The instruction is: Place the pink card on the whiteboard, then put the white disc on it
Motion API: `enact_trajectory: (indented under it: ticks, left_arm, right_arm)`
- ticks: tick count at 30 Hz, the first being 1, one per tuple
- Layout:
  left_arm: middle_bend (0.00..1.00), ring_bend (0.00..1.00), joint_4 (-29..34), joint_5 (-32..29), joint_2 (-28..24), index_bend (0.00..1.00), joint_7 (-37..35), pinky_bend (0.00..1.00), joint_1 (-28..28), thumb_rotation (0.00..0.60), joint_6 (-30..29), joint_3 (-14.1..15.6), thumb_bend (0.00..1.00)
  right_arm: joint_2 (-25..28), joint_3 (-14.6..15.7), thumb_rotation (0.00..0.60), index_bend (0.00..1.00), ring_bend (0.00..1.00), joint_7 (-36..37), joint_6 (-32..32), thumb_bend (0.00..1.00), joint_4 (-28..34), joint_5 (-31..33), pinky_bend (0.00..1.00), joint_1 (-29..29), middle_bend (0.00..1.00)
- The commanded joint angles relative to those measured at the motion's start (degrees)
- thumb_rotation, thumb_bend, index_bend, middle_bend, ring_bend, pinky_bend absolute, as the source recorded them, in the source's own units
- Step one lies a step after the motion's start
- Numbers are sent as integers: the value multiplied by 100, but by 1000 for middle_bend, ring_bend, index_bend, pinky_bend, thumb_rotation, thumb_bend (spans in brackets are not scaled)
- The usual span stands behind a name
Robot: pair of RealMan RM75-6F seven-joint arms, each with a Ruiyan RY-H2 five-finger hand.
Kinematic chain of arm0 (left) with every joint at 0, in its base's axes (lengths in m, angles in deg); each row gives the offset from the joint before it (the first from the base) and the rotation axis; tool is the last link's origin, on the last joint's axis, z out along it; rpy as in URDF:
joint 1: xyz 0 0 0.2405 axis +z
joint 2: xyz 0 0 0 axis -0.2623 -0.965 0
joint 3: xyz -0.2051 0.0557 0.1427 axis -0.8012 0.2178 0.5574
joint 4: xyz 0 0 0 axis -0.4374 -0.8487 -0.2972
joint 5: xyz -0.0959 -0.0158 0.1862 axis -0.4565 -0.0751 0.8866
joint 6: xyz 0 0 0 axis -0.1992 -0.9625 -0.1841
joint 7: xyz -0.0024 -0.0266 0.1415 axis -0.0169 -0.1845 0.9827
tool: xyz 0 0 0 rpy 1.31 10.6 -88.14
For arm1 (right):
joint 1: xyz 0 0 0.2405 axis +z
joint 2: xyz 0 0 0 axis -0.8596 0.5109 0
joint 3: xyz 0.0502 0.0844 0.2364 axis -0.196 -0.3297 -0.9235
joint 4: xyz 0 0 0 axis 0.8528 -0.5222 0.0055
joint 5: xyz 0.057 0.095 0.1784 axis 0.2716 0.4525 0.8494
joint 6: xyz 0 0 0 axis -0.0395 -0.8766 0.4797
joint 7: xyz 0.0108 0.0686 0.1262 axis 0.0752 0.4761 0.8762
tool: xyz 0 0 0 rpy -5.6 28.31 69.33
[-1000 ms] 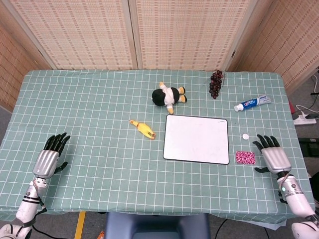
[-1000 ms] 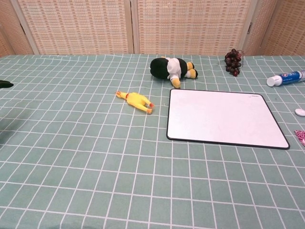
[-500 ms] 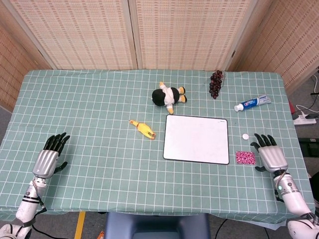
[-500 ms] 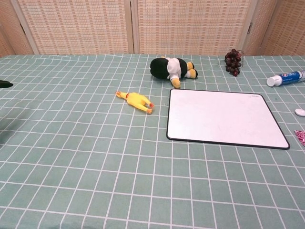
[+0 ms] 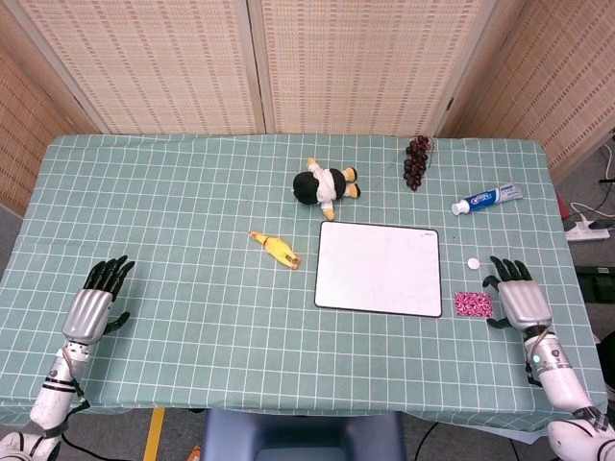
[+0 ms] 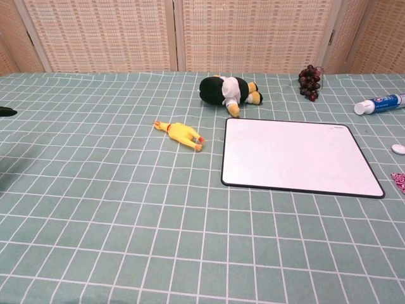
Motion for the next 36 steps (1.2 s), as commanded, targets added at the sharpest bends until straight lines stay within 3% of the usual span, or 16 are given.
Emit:
enact_trajectory:
  ticks: [1, 21, 36]
  left_arm:
    - [0, 0, -3, 1, -1, 0, -3, 0, -1, 600, 2, 1, 189]
    - [0, 0, 25, 12, -19, 0, -54, 0, -11, 600, 33, 14, 190]
    - [0, 0, 67, 10, -51, 0, -123, 0, -30, 600, 106, 23, 190]
  right_arm:
    - [-51, -11, 600, 377, 0, 63, 34, 109, -53, 11, 0, 13, 0]
    - [-51, -129, 600, 405, 0, 275, 156, 109, 116, 206, 0, 11, 0]
    - [465, -226, 600, 399, 0, 462, 879, 139, 814, 517, 0, 231, 0]
